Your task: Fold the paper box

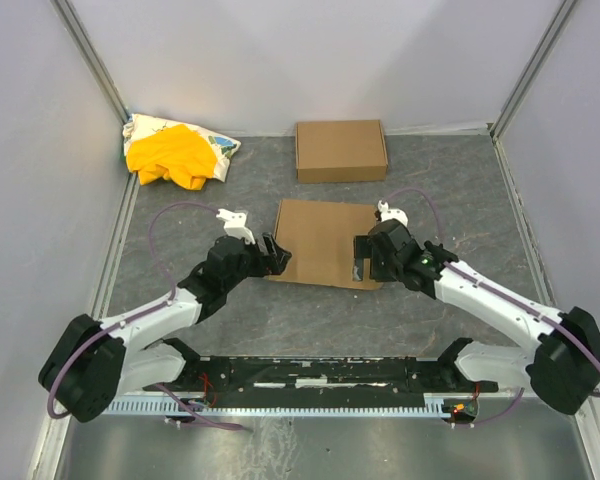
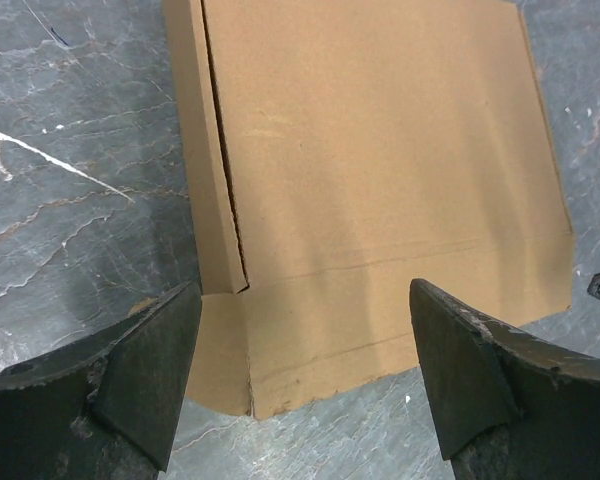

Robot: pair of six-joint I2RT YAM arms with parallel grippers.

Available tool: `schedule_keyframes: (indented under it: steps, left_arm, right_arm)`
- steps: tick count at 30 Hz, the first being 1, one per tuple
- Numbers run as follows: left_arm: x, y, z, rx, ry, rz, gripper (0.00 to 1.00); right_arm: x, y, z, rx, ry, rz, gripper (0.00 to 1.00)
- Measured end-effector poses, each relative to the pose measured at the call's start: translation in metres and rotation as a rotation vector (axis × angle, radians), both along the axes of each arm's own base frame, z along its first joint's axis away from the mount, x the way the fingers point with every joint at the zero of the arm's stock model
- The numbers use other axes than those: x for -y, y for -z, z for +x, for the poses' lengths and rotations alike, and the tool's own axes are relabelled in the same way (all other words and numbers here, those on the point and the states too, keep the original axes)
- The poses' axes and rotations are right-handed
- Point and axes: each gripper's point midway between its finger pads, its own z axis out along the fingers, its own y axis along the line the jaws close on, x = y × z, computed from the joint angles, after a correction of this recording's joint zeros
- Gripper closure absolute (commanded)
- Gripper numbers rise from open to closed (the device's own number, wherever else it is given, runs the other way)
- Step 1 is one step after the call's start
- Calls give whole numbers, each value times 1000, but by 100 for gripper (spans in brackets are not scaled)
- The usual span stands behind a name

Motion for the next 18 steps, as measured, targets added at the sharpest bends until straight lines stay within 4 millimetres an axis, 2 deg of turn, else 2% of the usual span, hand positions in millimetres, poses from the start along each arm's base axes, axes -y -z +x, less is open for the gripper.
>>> schedule_keyframes:
  steps: [9,18]
  left_arm:
    - [12,13,3,-58,52,38,9]
    - [9,20,2,-115,60,100,8]
  right_arm:
    - [4,43,-15,-115,-9,-40,1]
    - [4,48,-16,-119,-12,-47,0]
